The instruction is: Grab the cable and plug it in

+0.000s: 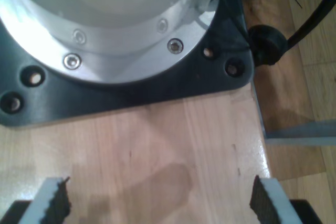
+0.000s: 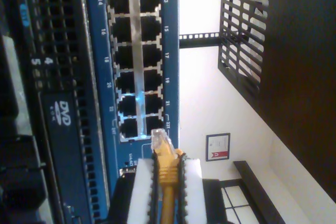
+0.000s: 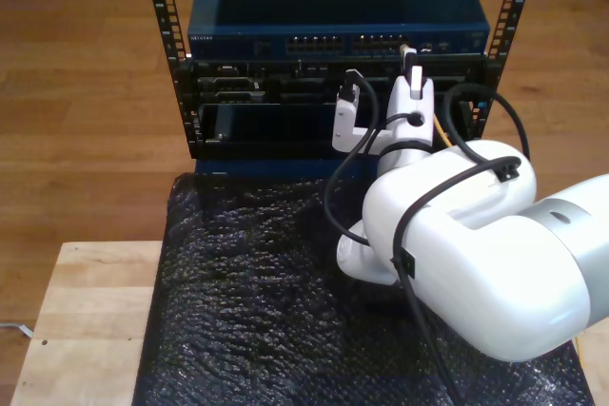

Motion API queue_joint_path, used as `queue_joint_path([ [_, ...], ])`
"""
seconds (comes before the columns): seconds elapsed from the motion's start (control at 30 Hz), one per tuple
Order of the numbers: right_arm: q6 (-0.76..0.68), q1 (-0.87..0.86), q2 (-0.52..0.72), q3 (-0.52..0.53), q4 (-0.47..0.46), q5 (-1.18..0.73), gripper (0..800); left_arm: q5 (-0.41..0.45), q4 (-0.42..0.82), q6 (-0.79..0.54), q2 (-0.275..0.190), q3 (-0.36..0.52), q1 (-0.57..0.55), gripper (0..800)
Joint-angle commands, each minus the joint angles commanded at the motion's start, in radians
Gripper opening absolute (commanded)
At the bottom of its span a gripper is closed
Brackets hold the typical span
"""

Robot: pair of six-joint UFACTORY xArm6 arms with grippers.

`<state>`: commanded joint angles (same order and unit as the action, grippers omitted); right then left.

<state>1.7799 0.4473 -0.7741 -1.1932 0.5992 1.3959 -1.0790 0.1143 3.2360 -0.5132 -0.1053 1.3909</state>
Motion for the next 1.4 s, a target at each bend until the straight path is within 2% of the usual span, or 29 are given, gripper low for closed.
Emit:
queue_joint_path([
  [0.77, 0.0, -0.026, -0.025, -0.026, -0.011, 0.0, 0, 0.0, 0.0, 0.0, 0.0, 0.0, 0.0, 800],
  [1.4, -0.005, -0.032, -0.025, -0.023, -0.074, 0.0, 0, 0.0, 0.0, 0.0, 0.0, 0.0, 0.0, 800],
])
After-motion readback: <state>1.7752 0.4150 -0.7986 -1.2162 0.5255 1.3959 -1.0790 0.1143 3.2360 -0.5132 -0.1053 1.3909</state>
